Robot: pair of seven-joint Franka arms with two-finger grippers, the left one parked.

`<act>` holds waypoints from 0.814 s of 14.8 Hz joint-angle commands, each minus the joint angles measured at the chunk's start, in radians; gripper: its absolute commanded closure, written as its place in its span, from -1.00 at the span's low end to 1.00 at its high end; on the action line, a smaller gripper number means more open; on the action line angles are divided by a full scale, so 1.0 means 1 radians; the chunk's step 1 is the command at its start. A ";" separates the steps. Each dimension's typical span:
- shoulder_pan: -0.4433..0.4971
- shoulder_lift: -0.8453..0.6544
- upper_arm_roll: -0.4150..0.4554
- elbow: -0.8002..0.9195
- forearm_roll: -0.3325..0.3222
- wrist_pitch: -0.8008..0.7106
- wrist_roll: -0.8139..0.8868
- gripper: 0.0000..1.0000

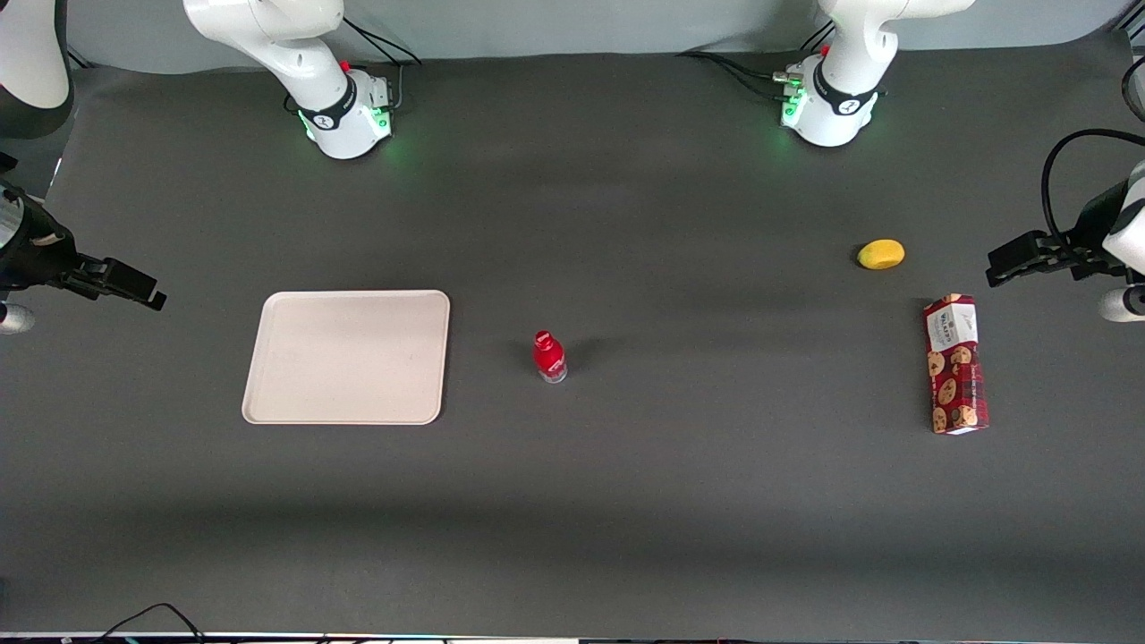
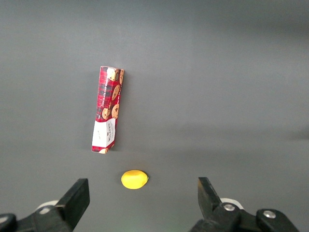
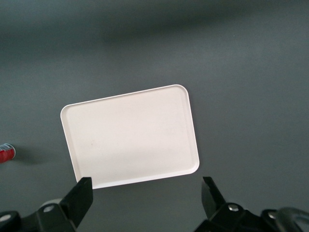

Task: Place coke bottle on tray
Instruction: 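Move the open right gripper over the red Coca-Cola bottle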

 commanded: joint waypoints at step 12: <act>0.396 0.037 -0.005 0.082 0.006 -0.016 0.000 -1.00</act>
